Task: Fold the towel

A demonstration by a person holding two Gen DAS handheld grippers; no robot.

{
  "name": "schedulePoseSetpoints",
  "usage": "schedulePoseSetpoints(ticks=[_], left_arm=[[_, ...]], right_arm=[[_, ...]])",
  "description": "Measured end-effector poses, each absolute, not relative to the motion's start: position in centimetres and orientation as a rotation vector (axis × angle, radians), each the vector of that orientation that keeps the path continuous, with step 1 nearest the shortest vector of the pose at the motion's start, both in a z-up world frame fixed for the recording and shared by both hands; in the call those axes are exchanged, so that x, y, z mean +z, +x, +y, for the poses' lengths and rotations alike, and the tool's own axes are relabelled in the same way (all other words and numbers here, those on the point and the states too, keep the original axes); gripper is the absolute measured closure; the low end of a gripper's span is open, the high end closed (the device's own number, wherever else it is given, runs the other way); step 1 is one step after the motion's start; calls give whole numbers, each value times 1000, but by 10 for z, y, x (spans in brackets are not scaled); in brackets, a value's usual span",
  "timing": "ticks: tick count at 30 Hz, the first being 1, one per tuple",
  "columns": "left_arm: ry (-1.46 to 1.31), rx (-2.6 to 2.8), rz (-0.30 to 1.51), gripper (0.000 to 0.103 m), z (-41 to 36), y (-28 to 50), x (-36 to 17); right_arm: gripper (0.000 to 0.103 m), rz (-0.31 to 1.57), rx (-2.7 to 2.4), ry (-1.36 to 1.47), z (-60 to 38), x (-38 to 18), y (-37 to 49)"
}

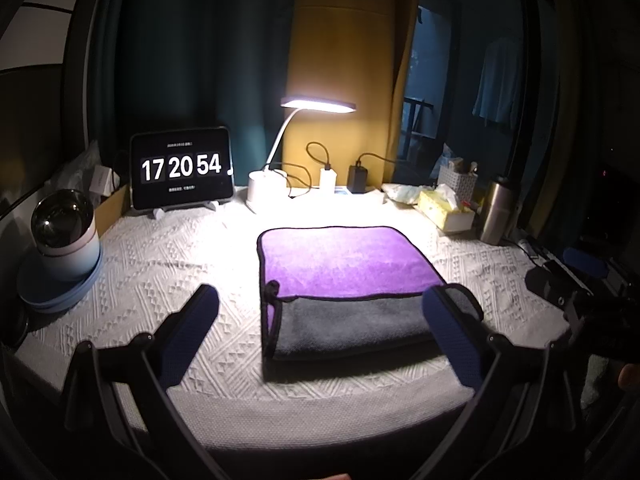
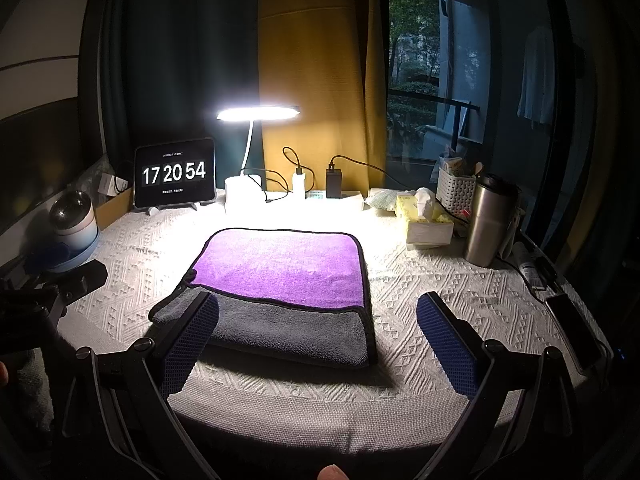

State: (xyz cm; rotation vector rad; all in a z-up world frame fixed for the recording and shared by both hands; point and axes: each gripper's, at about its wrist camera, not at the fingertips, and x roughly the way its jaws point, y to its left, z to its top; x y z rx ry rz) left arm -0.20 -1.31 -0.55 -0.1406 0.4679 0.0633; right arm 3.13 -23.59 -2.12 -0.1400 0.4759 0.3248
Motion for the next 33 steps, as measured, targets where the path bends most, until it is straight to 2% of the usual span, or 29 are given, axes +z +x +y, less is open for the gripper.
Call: schedulePoseSetpoints(ticks=[33], left_arm=[[-142, 57, 473, 1, -16, -1, -7]], right_arm=[[2, 477, 332, -139, -231, -22, 32]])
